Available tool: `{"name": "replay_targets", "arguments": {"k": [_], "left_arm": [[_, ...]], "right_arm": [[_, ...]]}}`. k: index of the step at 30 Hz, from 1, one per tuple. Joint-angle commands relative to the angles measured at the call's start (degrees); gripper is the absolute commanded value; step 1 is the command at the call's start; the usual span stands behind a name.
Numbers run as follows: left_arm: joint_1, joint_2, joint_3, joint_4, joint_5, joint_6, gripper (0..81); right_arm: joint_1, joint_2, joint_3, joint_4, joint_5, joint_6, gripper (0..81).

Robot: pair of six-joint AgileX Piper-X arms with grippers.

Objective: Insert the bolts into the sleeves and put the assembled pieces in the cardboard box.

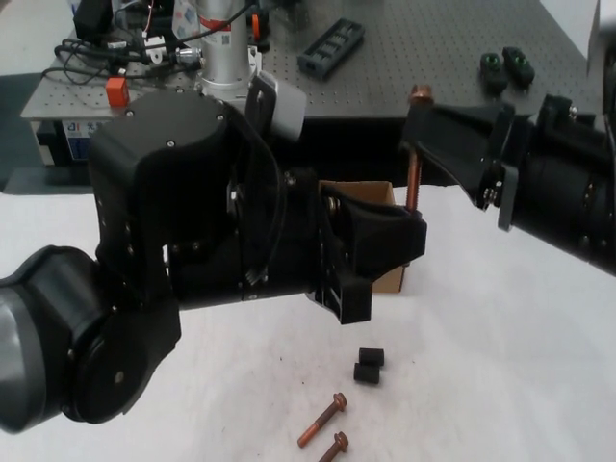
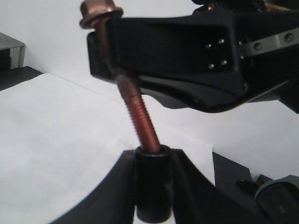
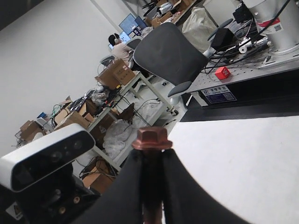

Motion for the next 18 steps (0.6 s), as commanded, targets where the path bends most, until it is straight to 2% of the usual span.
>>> {"name": "replay_targets", "arguments": {"k": [1,13,18], "left_arm": [[0.0,-0.7,-0.6,-2.3,-0.9,-1.8,0.7],[0.0,-0.7,-0.6,-2.3,-8.1,-5.0,0.7],[0.0,-0.7,-0.6,-2.5,-8.7,-5.0,0.7]], "right_arm": [[0.0,-0.2,-0.2,-0.1,-1.3,0.3,3.6],[0.0,-0.2,-0.2,0.7,-3.7,-0.2,3.6],[0.0,-0.2,-0.2,1.7,-7.4,-2.7,3.6]]}}
